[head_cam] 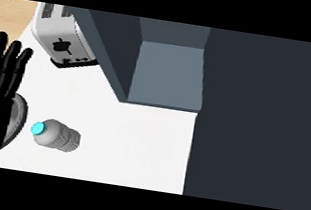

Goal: Pick up the bottled water, place it into the cabinet and close the cabinet

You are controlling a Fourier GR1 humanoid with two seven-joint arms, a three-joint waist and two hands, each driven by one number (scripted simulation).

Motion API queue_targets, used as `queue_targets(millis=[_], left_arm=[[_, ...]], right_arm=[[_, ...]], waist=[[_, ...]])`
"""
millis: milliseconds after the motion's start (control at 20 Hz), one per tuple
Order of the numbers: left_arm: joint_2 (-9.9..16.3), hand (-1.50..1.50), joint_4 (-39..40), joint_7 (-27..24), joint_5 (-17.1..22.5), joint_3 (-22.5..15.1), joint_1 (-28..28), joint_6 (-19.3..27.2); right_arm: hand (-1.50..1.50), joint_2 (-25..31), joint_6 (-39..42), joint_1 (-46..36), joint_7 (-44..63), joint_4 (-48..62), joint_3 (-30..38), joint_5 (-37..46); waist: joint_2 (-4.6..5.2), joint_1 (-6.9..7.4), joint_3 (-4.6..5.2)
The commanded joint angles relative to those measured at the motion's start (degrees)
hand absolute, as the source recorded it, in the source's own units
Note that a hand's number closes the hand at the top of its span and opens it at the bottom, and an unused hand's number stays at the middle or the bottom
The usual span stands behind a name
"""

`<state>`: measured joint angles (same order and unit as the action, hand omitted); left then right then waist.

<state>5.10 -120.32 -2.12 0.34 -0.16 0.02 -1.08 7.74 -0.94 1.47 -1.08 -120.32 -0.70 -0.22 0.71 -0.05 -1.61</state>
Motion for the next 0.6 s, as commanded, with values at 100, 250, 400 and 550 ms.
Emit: queue_targets(millis=[100, 250, 400, 550], left_arm=[[3.59, -1.5, -5.5, 4.06, 7.92, 4.29, 2.48, -4.99], [5.53, -1.5, -9.13, -2.03, 17.11, 8.5, 15.4, -12.9], [0.55, -1.5, -8.81, 7.17, 24.32, 5.43, 19.75, -9.82], [1.79, -1.5, -11.96, 10.2, 30.9, 8.3, 23.38, -11.31]], right_arm=[[-1.5, 1.08, 2.32, 5.37, -0.16, -1.69, 1.87, -1.52], [-1.5, 1.65, 3.54, 13.32, 2.67, -7.66, 0.78, -2.05], [-1.5, 0.08, 8.73, 17.48, 1.8, -7.82, -4.0, -9.75], [-1.5, 0.59, 9.15, 19.34, 5.74, -13.31, -5.28, -10.91]], waist=[[-0.81, 0.07, 1.61], [-1.07, 0.51, 1.7], [-1.32, 0.62, 1.62], [-1.06, 0.43, 1.65]])
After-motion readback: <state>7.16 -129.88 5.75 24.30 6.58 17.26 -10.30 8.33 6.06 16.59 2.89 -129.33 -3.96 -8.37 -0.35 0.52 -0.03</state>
